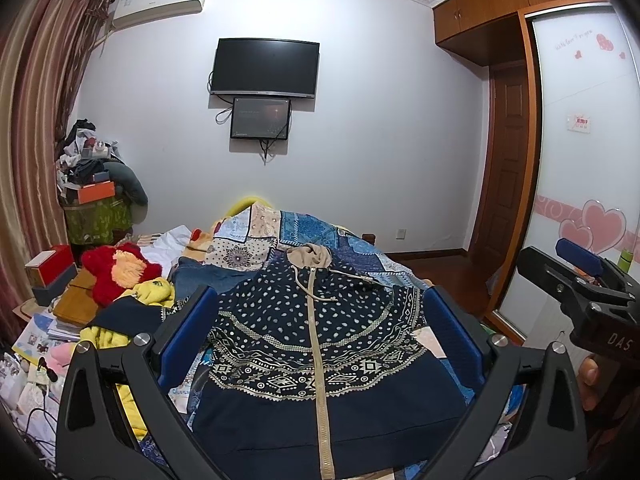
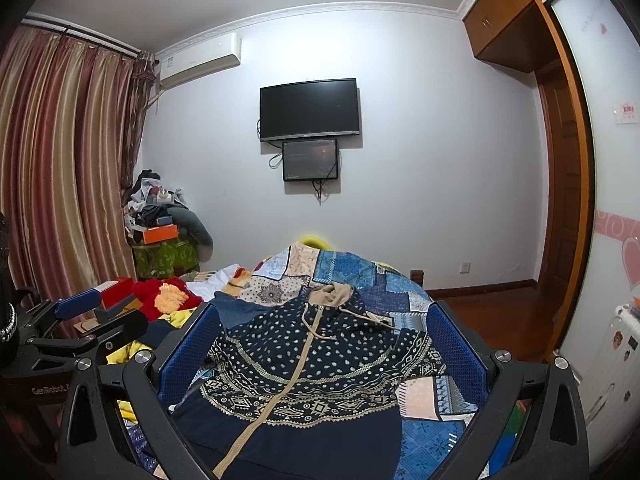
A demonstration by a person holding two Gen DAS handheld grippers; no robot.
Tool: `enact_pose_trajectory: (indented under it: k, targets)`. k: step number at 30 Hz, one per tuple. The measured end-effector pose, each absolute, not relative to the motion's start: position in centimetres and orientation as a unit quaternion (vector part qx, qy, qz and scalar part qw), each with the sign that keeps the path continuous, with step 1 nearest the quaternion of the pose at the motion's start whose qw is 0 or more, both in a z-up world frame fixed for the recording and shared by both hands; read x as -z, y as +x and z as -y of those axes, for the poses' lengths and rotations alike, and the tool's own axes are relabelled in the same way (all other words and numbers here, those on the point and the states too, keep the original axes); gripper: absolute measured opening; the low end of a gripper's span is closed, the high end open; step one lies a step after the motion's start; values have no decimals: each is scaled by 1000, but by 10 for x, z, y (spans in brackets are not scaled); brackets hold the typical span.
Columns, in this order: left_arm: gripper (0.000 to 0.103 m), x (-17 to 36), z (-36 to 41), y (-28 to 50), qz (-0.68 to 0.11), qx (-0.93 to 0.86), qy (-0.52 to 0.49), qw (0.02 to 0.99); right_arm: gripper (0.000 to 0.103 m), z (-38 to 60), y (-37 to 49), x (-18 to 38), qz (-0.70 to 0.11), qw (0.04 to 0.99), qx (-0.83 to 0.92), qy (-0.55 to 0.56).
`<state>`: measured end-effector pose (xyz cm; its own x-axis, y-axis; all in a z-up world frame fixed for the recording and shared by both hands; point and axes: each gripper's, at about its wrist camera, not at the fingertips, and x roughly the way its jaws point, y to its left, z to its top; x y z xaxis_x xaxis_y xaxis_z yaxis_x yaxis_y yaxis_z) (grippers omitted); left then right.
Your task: Fold large clothes
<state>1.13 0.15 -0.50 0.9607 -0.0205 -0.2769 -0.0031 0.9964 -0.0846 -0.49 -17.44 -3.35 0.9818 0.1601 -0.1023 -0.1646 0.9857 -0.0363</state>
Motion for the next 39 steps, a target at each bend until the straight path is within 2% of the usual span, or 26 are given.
enact_pose_trajectory:
  k: [13,22,31,39]
  targets:
    - [103,8,-3,14,-140,3,-37,989,103,175,0,38,-55,995,-78,-23]
    - [103,12,-15,43,-147,1,-36,988,103,164,38,46,-78,994,-72,-26]
    - [103,43,-64,117,-179,-27,-51,982,103,153,136,63,-127,988,-75,-42]
    - [103,121,-161,177,-218,-91,-108,966,103,151,256,105,-198,977,-76,-40]
